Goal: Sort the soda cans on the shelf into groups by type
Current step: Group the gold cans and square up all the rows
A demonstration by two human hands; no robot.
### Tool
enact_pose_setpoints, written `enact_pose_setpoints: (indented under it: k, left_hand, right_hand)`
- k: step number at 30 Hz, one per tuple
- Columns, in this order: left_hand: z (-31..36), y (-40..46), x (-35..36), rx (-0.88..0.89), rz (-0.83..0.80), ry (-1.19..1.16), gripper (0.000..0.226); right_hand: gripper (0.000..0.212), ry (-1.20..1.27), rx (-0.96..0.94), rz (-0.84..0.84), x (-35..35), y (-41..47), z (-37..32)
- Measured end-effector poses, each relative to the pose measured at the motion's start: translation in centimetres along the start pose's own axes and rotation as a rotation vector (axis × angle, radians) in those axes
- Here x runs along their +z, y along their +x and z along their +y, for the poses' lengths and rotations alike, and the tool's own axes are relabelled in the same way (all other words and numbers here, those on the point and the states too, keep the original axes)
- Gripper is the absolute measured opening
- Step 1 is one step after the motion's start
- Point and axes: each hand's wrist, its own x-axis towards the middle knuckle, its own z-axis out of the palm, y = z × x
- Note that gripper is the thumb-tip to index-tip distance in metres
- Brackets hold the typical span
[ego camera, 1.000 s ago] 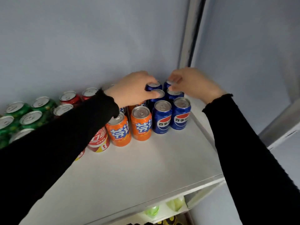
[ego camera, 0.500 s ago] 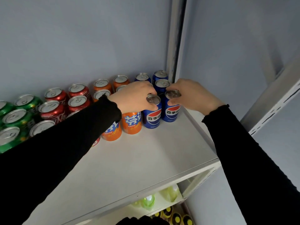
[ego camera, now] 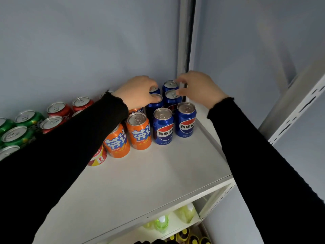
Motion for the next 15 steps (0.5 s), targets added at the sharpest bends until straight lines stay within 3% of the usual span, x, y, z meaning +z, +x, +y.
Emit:
enact_pose_setpoints:
  k: [5, 15]
  left_hand:
    - [0.1, 1.0, 1.1, -0.018, -0.082, 0.079, 0.049]
    - [-0.2, 1.7, 0.9, 0.051, -0.147, 0.039, 0.040]
  right_hand:
    - [0.061, -0.051, -0.021, -0.132, 2.3, 2.3, -0.6]
    - [0.045, -0.125, -0.056, -0.147, 2.5, 3.2, 0.1]
